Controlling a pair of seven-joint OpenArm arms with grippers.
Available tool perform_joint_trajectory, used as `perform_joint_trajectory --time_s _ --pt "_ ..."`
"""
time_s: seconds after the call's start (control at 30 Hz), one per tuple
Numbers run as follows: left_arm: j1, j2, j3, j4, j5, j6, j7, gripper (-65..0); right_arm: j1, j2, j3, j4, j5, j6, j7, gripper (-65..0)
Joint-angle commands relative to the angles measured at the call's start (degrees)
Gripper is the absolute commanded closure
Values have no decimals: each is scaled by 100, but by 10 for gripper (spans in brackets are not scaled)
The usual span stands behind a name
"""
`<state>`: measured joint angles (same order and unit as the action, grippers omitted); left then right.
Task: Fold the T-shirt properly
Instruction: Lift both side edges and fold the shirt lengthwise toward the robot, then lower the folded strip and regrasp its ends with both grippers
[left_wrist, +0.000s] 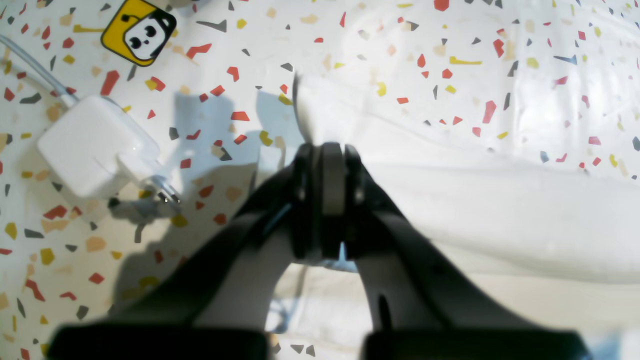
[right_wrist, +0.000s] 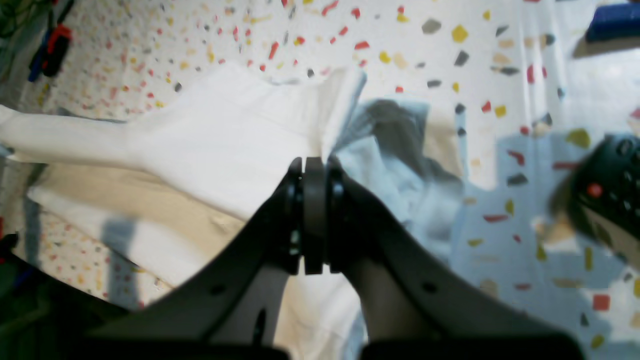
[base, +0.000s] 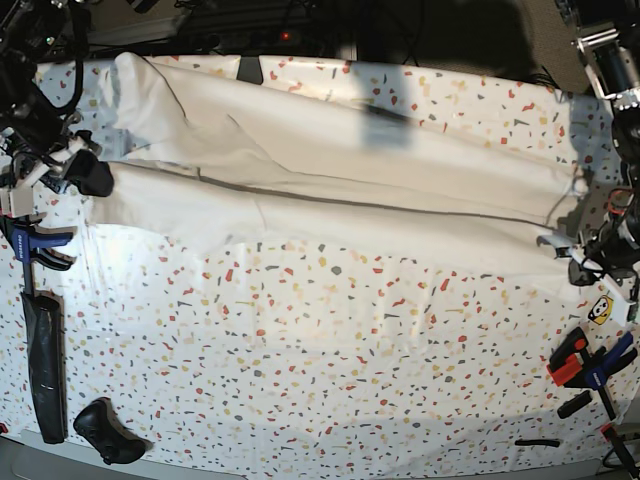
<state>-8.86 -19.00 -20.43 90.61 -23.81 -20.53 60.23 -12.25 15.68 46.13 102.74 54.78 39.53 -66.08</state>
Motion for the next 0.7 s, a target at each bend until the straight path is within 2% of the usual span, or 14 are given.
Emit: perform_joint_trajectory --time_s 0.0,0.3,0.53,0.67 --pt "-46 -66 -28 98 -20 20 -107 0 -7 92 46 98 -44 47 133 0" --pt "503 26 -28 98 44 20 -195 0 -31 -258 46 98 -817 -59 131 0" --pt "538 26 -26 98 44 20 -284 0 -31 -413 39 96 -1060 -59 131 0" --pt "540 28 -26 98 44 20 -284 0 -68 -411 39 96 -1589 -321 131 0"
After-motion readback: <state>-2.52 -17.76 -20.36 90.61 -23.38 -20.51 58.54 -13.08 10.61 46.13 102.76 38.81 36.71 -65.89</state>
